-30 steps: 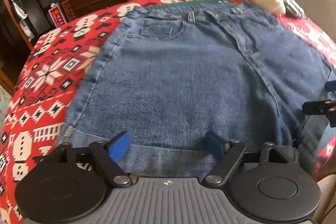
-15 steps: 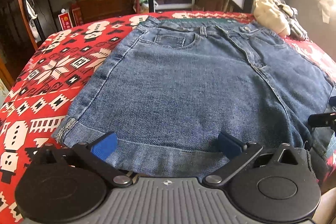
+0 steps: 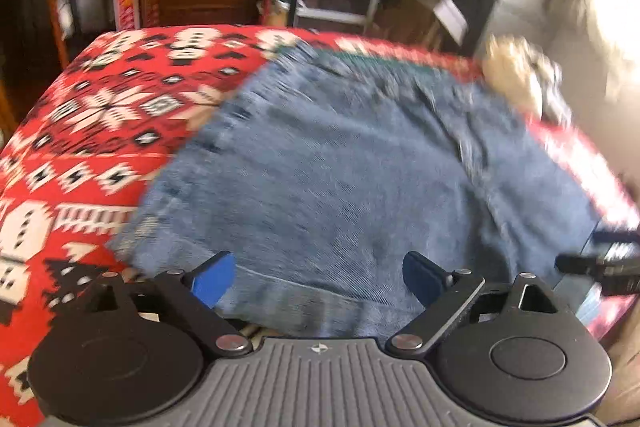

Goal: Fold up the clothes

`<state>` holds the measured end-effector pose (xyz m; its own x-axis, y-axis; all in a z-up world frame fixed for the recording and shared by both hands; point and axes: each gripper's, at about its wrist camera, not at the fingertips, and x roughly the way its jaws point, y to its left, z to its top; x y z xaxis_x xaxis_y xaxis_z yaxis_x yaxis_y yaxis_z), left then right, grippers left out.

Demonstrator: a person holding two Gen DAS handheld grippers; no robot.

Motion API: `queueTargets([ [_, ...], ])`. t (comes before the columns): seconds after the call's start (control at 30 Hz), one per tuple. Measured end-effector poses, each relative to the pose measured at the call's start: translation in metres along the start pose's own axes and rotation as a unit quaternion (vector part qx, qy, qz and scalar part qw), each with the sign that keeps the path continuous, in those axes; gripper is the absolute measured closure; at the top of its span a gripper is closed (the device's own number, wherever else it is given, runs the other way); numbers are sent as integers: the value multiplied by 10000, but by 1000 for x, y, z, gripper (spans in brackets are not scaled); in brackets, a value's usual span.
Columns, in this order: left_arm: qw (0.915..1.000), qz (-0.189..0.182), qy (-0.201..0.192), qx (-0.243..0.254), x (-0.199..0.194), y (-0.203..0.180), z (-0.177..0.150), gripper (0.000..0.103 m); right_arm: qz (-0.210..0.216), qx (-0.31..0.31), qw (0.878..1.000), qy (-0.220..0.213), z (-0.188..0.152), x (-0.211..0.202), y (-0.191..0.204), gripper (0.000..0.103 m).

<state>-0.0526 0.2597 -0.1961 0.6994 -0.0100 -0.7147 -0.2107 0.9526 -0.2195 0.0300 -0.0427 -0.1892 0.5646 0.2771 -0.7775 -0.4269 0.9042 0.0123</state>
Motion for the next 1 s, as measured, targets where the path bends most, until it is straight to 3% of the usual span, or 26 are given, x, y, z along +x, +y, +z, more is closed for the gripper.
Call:
queueTargets([
  [0.07,9995,50,-80,-298,-16,21,5,15,156,-100,9998,-107,7,-8,7,19],
  [0.23,9972,310,-26,-678,-39,68,10,34,550,-474,9972,-185,22,-13,38,45],
  [0.3,9963,381,98,-769,-38,81,8,53,730,-837,9936,-188,25,-13,59,58],
  [0.4,9945,371,243,-947,-35,95,2,68,997,-1428,9845,-221,26,-13,95,65],
  [0.53,9936,185,269,-1080,-34,98,-4,73,1418,-2227,9643,-229,22,-8,150,67],
  [0.63,9932,24,248,-1134,-35,97,-8,82,1618,-2642,9507,-152,19,2,186,73],
  [0.73,9921,-85,220,-1232,-35,97,-10,83,1754,-2968,9386,-157,17,16,217,74],
  [0.87,9904,-125,192,-1365,-37,99,-13,83,1641,-3415,9253,-174,14,35,246,74],
  [1.0,9872,-216,222,-1564,-37,106,-19,83,1571,-3624,9185,-177,11,47,249,74],
])
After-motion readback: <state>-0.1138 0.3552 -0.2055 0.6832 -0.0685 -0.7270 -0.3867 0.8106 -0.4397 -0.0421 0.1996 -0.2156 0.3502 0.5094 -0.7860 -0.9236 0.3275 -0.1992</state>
